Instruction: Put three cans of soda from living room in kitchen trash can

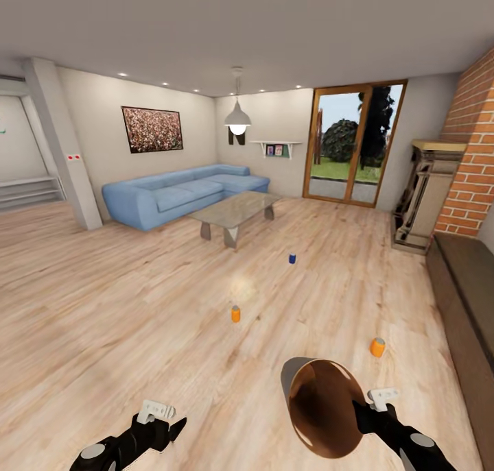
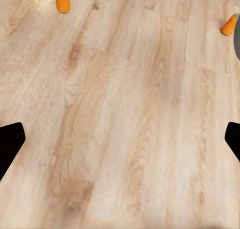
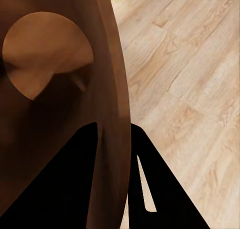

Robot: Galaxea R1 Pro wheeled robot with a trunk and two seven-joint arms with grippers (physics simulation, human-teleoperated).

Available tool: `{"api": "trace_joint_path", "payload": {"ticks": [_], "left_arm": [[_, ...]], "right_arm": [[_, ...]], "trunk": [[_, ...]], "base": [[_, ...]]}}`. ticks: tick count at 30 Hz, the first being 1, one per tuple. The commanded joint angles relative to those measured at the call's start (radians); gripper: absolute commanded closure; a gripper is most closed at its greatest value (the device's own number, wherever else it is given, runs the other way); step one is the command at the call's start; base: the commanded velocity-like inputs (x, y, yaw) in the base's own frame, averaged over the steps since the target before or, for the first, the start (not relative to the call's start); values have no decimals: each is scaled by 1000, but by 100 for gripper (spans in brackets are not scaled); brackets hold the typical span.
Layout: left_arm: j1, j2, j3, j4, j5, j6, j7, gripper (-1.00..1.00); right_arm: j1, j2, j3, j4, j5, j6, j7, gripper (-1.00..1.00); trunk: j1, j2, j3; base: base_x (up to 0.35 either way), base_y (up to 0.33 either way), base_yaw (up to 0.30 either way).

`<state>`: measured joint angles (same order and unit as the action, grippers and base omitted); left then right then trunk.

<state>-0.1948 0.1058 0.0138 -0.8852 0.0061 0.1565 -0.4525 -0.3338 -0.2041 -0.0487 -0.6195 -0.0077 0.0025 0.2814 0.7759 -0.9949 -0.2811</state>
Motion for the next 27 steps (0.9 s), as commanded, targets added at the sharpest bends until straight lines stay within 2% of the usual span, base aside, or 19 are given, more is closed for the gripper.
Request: {"api": "trace_joint_path", "payload": {"ticks": [1,14,17,20,27], "left_arm": [[0,0,0,0,0,0,0,-100],[0,0,0,0,0,0,0,-100],[0,0,0,0,0,0,0,-100],[0,0,0,0,0,0,0,-100],[0,0,0,0,-1,0,0,-100]], "right_arm": [[-1,0,-2,-2,-7,1,5,100],[-1,0,-8,-3,-14,14,8,100],[-1,0,-8,-3,-31,14,8,100],[-2,0,-7,-2,-68,15,7,100],[-2,0,-6,-3,-91,17,7,100]], "trunk": [[0,0,0],[0,0,0],[0,0,0],[0,0,0],[0,0,0]], "base": [[273,166,-108],[274,166,-225],[274,166,-252],[274,166,-252],[274,172,-253]]}}
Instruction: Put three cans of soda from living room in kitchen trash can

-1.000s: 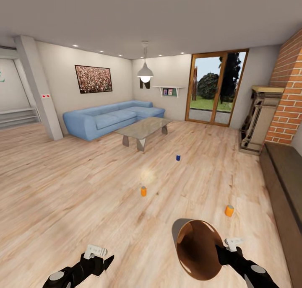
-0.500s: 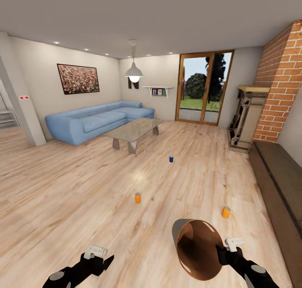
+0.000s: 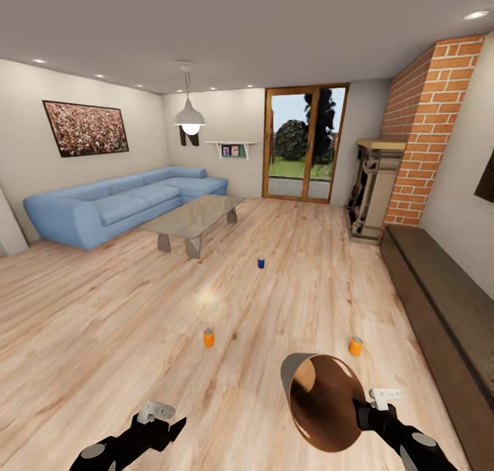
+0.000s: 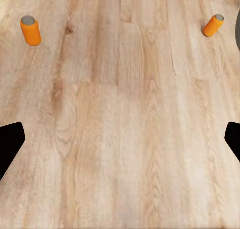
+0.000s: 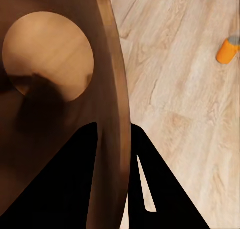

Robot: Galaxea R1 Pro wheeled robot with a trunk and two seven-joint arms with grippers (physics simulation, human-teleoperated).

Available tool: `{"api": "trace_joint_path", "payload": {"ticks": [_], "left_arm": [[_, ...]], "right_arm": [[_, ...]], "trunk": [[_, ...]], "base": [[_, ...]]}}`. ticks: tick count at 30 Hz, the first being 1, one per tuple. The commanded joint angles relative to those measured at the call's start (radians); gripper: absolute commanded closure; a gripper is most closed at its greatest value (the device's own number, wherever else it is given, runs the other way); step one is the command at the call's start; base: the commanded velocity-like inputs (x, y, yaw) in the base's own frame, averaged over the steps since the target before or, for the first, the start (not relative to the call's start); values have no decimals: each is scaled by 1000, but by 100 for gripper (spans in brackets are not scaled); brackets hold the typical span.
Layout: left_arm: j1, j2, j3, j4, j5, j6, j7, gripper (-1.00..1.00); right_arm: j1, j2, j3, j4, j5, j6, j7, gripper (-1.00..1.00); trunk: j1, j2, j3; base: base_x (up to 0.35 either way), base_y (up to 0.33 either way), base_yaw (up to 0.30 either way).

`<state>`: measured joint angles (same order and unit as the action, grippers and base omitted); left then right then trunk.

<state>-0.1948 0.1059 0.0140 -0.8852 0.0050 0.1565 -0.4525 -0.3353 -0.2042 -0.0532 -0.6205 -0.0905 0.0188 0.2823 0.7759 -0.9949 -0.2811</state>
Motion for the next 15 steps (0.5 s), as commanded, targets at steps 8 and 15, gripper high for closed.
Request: {"api": "trace_joint_path", "payload": {"ticks": [8,15], "left_arm": [[0,0,1,0,0,1,0,-100],[0,0,1,0,0,4,-15,-100]], "right_arm": [[-1,0,-2,-2,-12,1,6,100],[0,0,-3,-8,-10,-2,6,100]], "trunk": [[0,0,0],[0,0,-1]], "base": [[274,210,-253],[253,240,-159]]}}
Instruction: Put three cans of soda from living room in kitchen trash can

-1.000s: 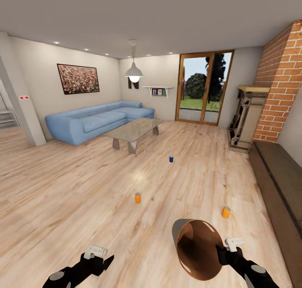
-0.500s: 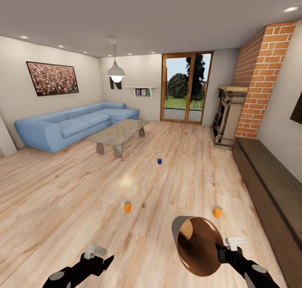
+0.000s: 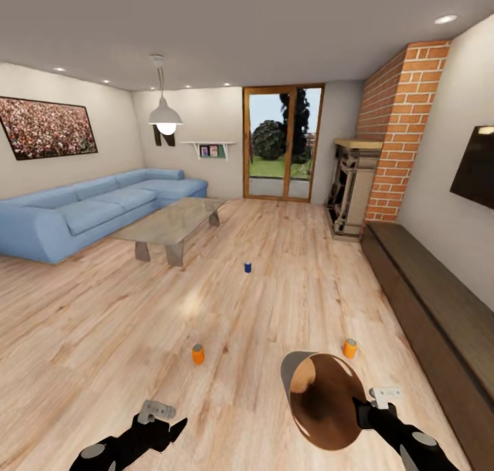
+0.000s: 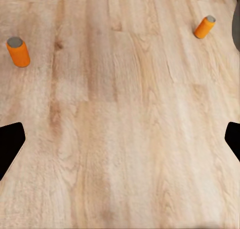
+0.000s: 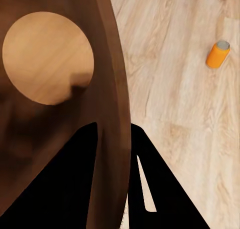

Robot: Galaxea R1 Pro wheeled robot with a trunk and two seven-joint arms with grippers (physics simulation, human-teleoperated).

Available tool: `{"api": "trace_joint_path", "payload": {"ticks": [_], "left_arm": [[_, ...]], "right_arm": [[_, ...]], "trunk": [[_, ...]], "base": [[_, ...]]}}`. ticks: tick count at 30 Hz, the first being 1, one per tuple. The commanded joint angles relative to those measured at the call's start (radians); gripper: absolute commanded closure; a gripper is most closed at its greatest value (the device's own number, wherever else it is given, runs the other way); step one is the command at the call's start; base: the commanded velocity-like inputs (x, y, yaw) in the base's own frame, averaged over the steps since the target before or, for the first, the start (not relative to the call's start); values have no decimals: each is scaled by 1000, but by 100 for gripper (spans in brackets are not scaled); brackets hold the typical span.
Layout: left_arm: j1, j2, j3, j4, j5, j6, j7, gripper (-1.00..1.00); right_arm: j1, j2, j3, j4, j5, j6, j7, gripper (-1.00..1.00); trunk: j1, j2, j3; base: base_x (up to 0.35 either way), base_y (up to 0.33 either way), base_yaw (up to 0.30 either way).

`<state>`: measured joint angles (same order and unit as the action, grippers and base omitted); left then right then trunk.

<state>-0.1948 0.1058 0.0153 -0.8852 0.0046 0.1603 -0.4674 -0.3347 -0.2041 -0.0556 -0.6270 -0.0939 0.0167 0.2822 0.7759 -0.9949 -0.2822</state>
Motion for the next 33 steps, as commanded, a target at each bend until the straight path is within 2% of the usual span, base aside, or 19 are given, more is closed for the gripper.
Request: {"api": "trace_joint_path", "payload": {"ticks": [1,27,33], "left_arm": [[0,0,0,0,0,0,0,-100],[0,0,0,0,-1,0,-2,-100],[0,0,-1,0,-1,-1,-2,-100]], "right_arm": [[0,0,-1,-2,-6,0,6,100],[-1,-1,-2,0,-6,0,5,100],[0,-1,-3,0,-3,0,5,100]], "trunk": [[0,0,-1],[0,0,-34],[0,0,-37]], "base": [[242,249,-47],[224,257,-139],[219,260,-49]]}}
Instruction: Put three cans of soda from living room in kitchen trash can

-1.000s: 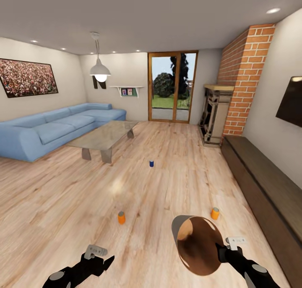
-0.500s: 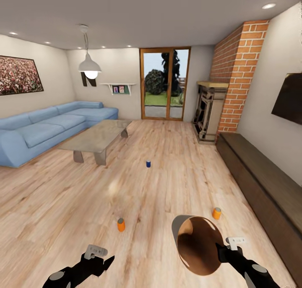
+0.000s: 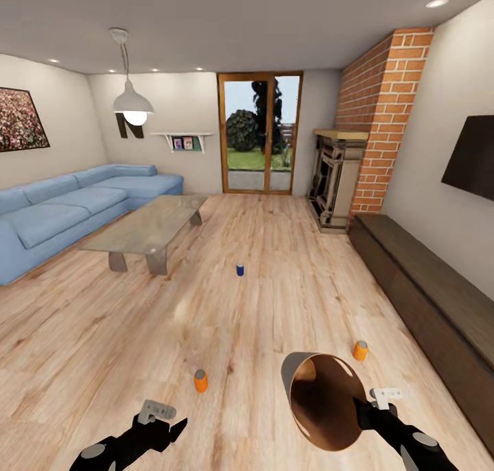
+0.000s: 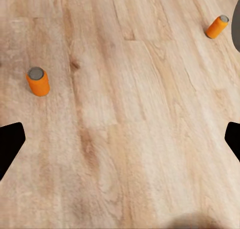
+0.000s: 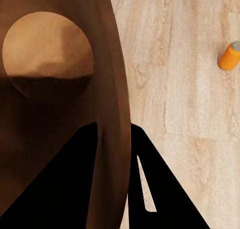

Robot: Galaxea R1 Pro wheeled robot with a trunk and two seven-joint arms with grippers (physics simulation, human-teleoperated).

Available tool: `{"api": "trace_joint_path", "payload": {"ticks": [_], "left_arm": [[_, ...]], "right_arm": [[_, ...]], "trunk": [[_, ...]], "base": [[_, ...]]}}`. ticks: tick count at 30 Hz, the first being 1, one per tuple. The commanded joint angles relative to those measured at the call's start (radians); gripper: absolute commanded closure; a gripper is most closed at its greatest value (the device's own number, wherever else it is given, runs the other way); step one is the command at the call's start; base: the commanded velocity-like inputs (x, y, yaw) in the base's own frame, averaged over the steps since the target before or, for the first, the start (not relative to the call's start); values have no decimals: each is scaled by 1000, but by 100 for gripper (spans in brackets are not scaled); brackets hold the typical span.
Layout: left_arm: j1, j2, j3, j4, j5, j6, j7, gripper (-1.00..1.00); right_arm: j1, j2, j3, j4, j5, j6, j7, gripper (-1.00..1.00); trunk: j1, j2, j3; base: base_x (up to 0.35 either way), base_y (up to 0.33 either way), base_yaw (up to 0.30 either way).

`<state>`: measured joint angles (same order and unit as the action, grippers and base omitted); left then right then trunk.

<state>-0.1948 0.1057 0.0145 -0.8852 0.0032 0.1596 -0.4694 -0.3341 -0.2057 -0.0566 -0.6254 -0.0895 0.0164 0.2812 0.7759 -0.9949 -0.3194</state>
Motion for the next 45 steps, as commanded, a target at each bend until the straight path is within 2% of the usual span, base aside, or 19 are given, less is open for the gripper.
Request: {"api": "trace_joint_path", "payload": {"ticks": [1,23,33,45], "left_arm": [[0,0,0,0,0,0,0,-100],[0,0,0,0,1,-3,0,-100],[0,-1,-1,0,0,-6,1,-100],[0,0,-1,0,1,-6,0,-100]], "right_arm": [[-1,0,-2,-2,-8,1,6,100],[-1,1,1,-3,-11,0,9,100],[-1,0,-3,-3,-9,-2,14,100],[0,1,6,-4,-7,-7,8,100]], "trunk": [[0,0,0],[0,0,-1],[0,0,-1],[0,0,-2]], "base": [[219,260,-13],[225,236,-32],[184,-58,-202],[172,-41,-18]]}}
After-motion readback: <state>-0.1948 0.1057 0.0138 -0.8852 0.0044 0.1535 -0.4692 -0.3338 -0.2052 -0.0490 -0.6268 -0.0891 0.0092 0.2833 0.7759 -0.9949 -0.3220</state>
